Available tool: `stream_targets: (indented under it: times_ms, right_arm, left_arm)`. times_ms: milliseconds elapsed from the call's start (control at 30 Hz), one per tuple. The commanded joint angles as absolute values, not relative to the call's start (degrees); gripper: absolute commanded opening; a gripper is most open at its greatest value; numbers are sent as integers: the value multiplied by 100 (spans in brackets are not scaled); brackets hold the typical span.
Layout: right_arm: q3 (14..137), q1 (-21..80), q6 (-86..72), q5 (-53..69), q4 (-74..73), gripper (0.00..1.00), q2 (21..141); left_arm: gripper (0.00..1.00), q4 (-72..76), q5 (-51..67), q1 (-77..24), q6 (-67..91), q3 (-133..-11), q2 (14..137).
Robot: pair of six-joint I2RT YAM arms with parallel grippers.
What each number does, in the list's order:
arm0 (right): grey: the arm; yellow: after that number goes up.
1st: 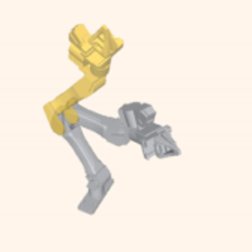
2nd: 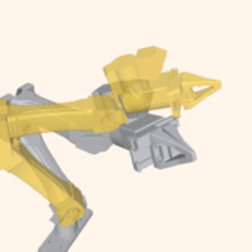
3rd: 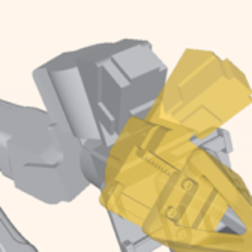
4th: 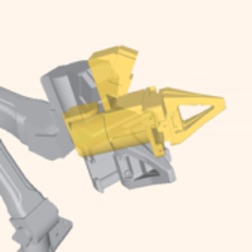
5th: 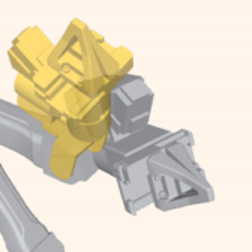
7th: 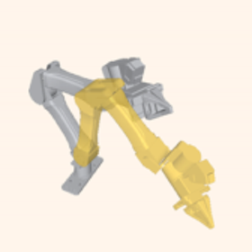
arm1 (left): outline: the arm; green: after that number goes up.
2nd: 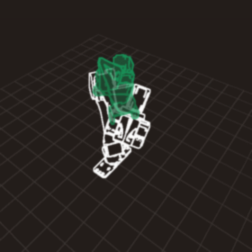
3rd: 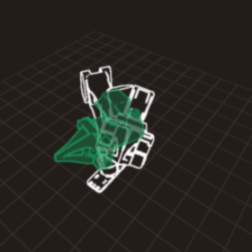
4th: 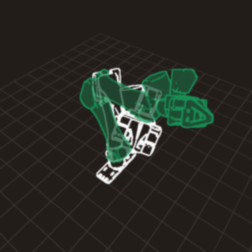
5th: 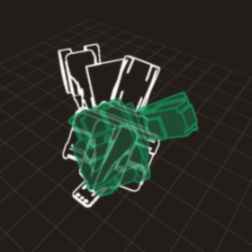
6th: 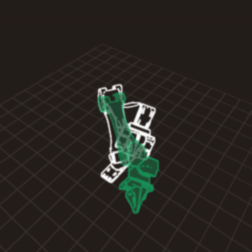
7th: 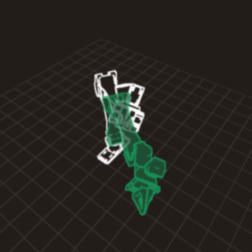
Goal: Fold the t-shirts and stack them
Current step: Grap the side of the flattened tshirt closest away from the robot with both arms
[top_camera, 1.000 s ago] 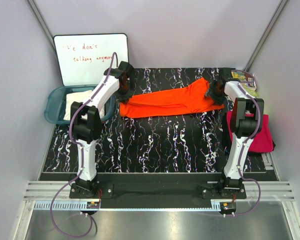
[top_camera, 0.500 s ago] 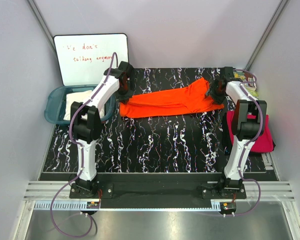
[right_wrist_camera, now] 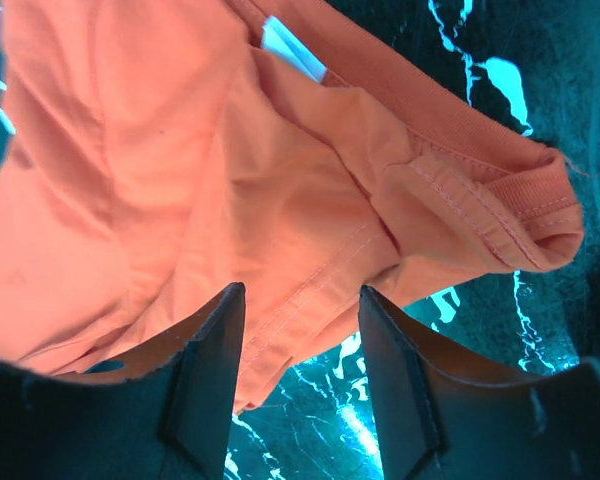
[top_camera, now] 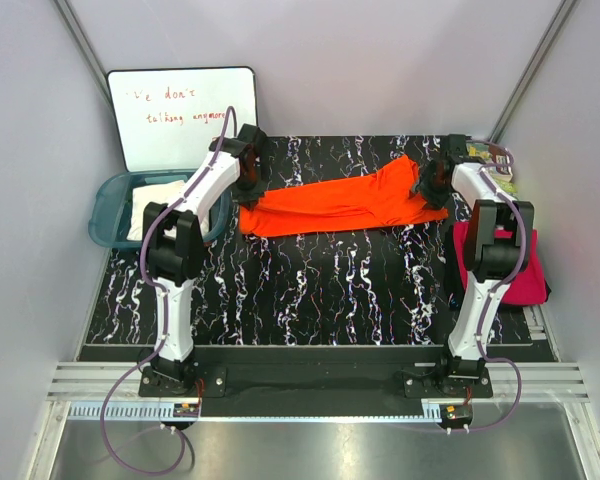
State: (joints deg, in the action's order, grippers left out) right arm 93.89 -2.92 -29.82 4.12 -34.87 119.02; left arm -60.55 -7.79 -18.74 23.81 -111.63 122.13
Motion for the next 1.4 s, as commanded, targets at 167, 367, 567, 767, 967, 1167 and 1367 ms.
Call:
stream_targets:
  times_ms: [167, 367, 567, 767, 967, 1167, 1367]
  right_arm:
    - [9185, -237, -2900, 404, -3542, 56, 11742]
    - [9351, -237, -2927, 483, -3498, 56, 12014]
    - [9694, -237, -2962, 563, -3507, 44, 12234]
    - [9835, -237, -2953, 641, -3516, 29, 12507]
    - [9861, -237, -2936, 747, -3524, 0, 12314]
    - [9756, -237, -2927, 721, -3533, 0, 11576]
    - [10352, -237, -2935, 756, -3559, 0, 11768]
  left_arm:
    - [0, -6038, -817, -1846, 2478, -11268, 12147]
    - [0, -6047, -826, -1846, 2496, -11241, 12146]
    - [0, -6038, -844, -1854, 2505, -11188, 12138]
    - [0, -6047, -861, -1872, 2496, -11206, 12129]
    - [0, -6056, -914, -1872, 2478, -11206, 12111]
    - [0, -6099, -1002, -1855, 2496, -11294, 12024]
    - [0, -6231, -1116, -1811, 2461, -11557, 12208]
